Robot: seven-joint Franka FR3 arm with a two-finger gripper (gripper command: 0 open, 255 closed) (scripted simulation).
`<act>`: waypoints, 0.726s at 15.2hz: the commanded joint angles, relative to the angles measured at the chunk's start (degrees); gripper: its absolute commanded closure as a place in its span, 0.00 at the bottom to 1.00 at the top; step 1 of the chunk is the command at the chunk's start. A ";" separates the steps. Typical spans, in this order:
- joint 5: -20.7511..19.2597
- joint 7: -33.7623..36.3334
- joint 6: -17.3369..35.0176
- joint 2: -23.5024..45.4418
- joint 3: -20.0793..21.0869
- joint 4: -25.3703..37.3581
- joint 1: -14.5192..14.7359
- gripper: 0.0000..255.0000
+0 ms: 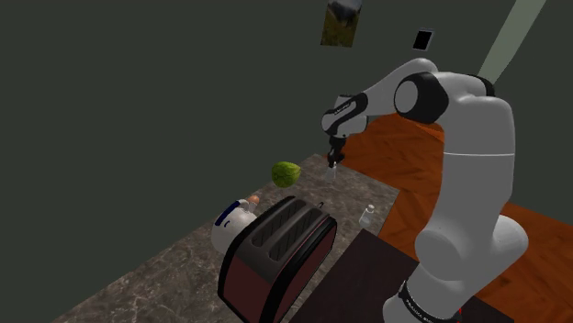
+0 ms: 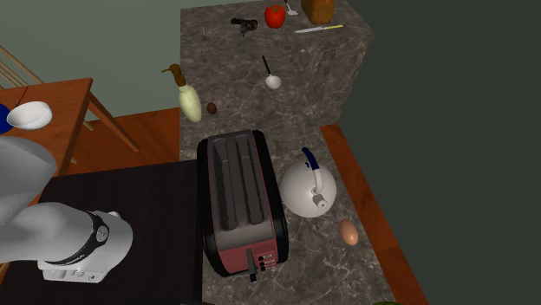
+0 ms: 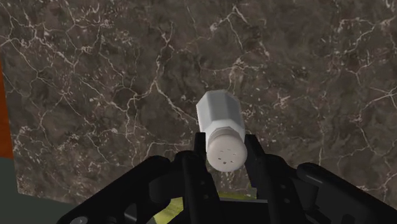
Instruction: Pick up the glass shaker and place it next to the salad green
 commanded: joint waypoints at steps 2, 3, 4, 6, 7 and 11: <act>0.14 -0.03 1.86 1.53 0.08 -0.29 -0.13 1.00; 0.18 -0.01 2.44 2.03 0.11 -0.39 -0.16 1.00; 0.22 0.00 3.03 2.51 0.14 -0.49 -0.19 1.00; 0.30 0.02 4.17 3.54 0.20 -0.61 -0.24 1.00; 0.35 0.03 4.72 4.07 0.23 -0.62 -0.27 1.00; 0.51 0.07 6.92 6.23 0.38 -0.68 -0.40 1.00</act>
